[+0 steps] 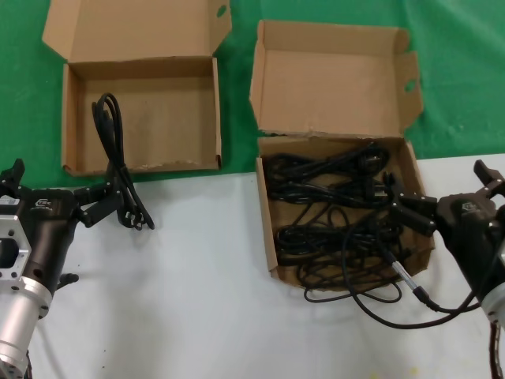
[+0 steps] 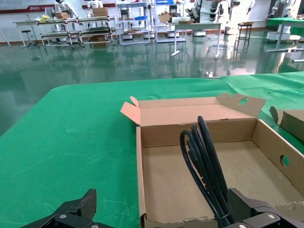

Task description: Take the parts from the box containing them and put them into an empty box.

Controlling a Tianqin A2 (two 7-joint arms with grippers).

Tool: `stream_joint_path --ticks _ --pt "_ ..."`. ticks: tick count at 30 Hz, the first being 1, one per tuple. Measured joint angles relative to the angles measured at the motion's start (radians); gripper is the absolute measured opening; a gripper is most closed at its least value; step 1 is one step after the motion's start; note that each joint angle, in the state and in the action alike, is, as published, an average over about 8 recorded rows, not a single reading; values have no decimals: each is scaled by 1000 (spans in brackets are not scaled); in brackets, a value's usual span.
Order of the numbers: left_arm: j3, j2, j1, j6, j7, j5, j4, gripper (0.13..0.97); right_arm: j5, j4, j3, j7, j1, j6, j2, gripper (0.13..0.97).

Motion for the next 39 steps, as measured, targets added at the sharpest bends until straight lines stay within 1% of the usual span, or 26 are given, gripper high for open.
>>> stream_joint_path --ticks 39 --pt "0 0 0 0 0 0 0 966 0 0 0 0 0 0 0 966"
